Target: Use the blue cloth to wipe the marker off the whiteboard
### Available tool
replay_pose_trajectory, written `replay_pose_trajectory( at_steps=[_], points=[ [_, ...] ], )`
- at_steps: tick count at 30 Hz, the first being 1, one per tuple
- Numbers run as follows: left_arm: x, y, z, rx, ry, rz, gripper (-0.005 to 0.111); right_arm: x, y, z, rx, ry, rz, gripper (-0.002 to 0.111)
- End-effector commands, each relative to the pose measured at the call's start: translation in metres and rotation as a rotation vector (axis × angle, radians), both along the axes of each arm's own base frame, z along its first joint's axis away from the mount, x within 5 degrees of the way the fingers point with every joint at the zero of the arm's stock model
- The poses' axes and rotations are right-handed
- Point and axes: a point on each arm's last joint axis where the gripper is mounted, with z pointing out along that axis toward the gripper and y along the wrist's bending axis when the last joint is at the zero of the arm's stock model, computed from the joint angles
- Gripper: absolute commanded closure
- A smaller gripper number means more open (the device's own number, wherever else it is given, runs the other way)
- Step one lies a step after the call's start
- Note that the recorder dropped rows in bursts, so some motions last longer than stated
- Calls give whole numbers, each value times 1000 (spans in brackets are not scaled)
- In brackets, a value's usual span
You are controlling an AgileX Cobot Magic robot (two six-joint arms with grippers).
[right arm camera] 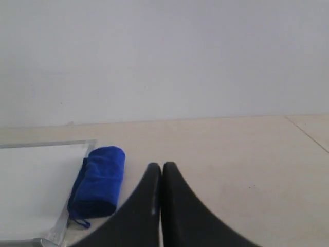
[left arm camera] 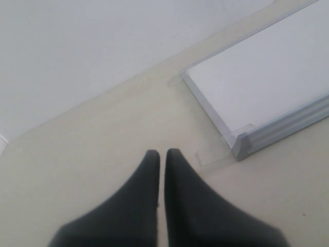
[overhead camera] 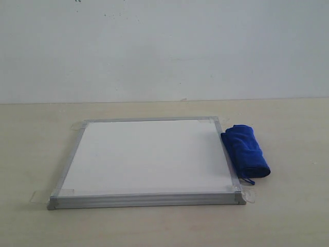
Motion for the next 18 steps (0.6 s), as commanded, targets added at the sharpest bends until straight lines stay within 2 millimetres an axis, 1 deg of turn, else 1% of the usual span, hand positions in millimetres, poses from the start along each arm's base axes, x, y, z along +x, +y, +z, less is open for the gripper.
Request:
replay_pose_trajectory(
  at_steps=[1,5,11,18],
  points=[
    [0,0,-1,3,-2,1,103,-1,0,-6,-34,51,-1,108],
    [0,0,-1,3,-2,1,103,-2,0,-13,-24,125,5,108],
    [0,0,-1,3,-2,1,103,-10,2,-23,-12,208,14,108],
    [0,0,-1,3,-2,1,103,-10,1,-22,-1,202,12,108]
  ],
)
